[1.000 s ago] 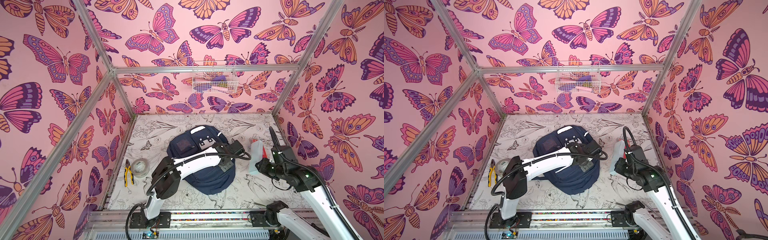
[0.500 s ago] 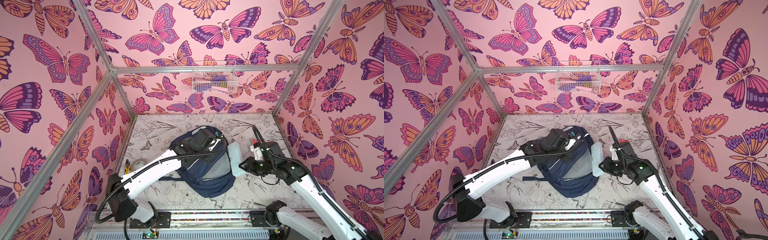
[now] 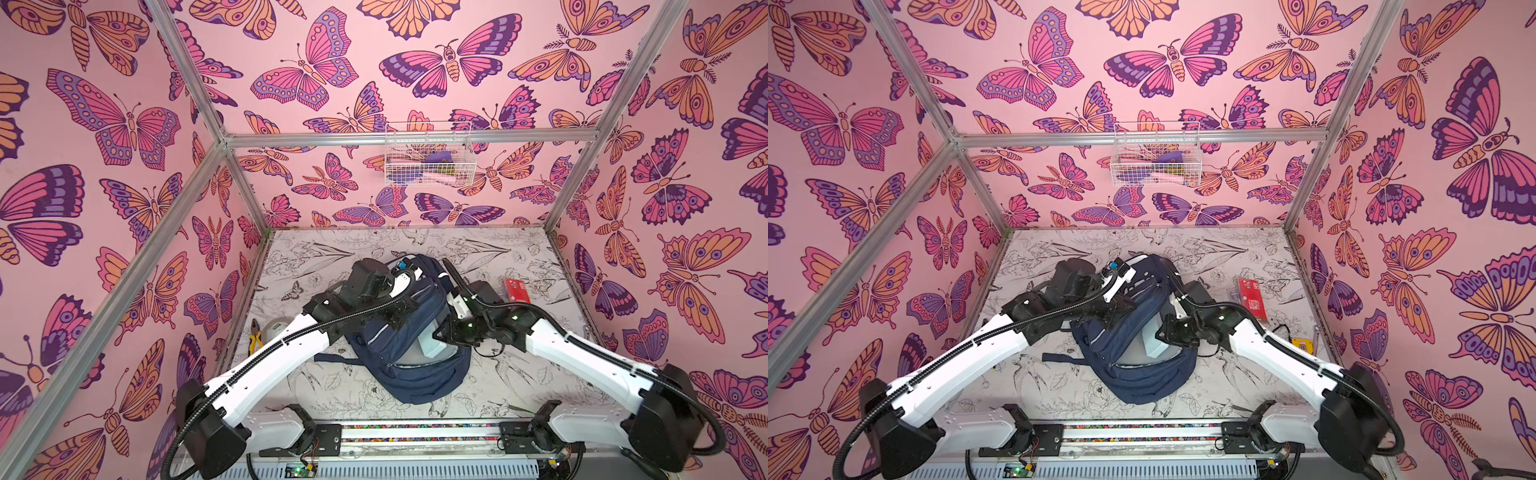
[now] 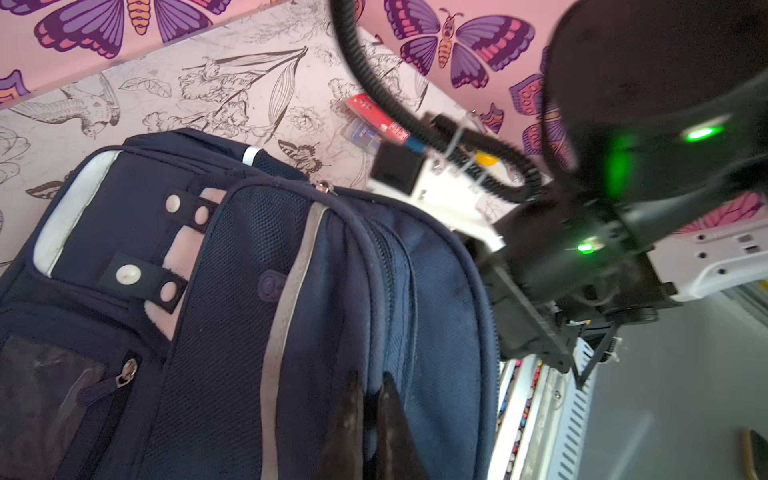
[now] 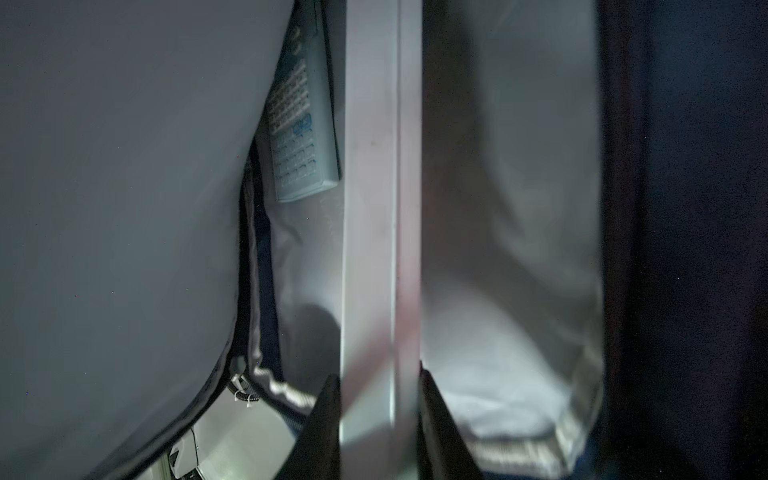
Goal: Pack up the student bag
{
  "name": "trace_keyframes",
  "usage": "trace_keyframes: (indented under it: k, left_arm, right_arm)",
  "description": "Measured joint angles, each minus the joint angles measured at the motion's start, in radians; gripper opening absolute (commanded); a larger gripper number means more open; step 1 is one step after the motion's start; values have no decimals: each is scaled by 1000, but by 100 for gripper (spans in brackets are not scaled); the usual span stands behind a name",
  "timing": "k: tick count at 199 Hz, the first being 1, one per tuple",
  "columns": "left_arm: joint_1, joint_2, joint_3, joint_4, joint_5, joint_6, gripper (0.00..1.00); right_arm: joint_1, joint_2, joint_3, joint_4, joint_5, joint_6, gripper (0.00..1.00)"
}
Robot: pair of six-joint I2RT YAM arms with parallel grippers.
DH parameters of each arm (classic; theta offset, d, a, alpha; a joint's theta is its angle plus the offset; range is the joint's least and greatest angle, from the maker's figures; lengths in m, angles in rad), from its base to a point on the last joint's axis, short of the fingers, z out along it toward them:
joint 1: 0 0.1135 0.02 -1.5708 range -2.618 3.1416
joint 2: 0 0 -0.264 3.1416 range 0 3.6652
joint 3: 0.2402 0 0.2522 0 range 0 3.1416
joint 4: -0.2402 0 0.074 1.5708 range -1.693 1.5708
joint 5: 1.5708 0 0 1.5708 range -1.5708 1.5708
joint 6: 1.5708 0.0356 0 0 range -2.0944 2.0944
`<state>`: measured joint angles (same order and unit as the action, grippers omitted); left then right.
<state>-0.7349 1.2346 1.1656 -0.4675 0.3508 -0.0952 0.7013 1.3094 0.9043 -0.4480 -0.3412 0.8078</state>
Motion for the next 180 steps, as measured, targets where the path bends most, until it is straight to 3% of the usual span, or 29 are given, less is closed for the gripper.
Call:
trace_keyframes:
  k: [19, 33, 55, 76, 107, 180]
  left_arm:
    - [3, -5, -6, 10, 36, -18, 0]
    - [5, -5, -13, 24, 52, -27, 0]
    - [7, -6, -24, 40, 61, -40, 0]
    - [10, -12, -47, 66, 65, -51, 0]
    - [10, -15, -86, 99, 72, -72, 0]
    - [10, -10, -106, 132, 96, -109, 0]
  right_arm:
    - [2, 60, 18, 50, 5, 6, 0]
    - [2, 100, 38, 72, 16, 8, 5]
    - [5, 139, 62, 95, 40, 6, 38]
    - [7, 142, 72, 84, 88, -2, 49]
    - [4, 84, 80, 9, 197, -29, 52]
    - [-85, -232, 43, -191, 413, -60, 51]
